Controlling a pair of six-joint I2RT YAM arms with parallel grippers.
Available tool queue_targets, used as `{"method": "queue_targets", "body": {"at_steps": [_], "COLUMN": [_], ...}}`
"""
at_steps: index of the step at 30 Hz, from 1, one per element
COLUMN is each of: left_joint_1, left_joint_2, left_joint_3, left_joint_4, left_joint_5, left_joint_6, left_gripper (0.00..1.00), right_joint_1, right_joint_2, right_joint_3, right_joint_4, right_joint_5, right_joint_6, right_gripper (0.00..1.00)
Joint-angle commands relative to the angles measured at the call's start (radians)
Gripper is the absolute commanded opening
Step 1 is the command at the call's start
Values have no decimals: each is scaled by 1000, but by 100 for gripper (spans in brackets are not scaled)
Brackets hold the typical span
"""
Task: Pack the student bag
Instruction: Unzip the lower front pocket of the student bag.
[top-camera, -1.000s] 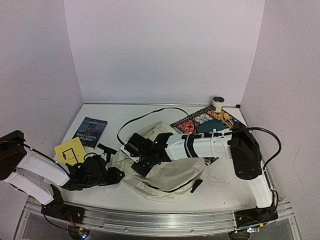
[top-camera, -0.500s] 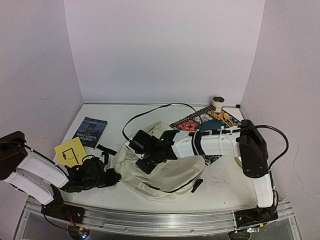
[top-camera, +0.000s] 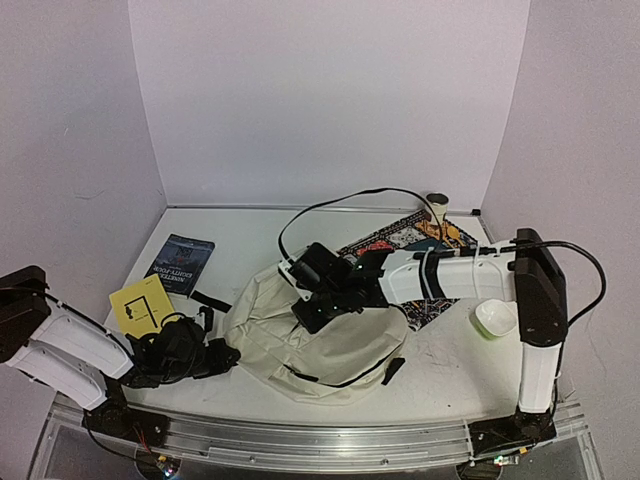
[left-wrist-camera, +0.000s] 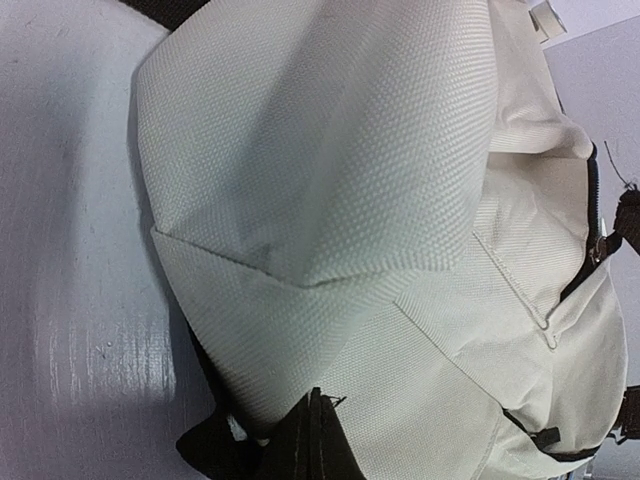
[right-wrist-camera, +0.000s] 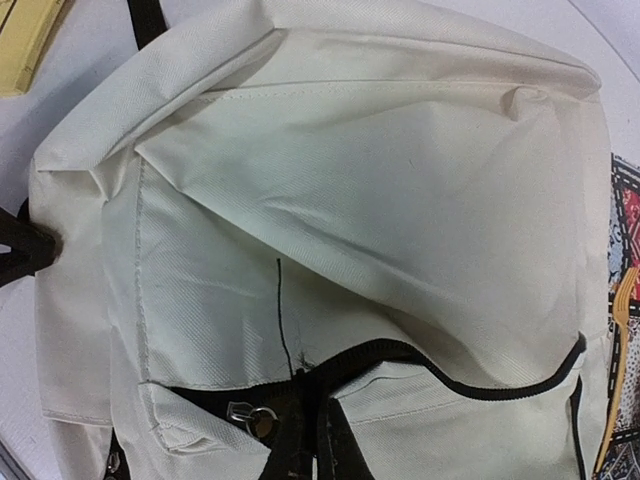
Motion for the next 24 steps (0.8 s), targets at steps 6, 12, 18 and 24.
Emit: {"method": "queue_targets", "body": {"at_steps": [6,12,18,24], "left_joint_1": [-14,-65,-117,-125], "left_joint_2": [-116,-238,-227,-90], "left_joint_3": [33,107,178,146], "left_joint_4": [-159,-156,-131,127], "left_joint_5": [24,-5,-41,-27], "left_joint_6": [154,309,514,679], "left_gripper": [18,33,41,44], "right_joint_1": [-21,-22,-22,-20], "right_joint_2": [-64,-75,-80,-95], "right_joint_3": [-20,-17,-12,-18], "right_joint_4": [125,151,168,182], "right_joint_5": [-192,-221,-232,-257], "right_joint_6": [28,31,37,50], "right_gripper": [0,0,0,0]}}
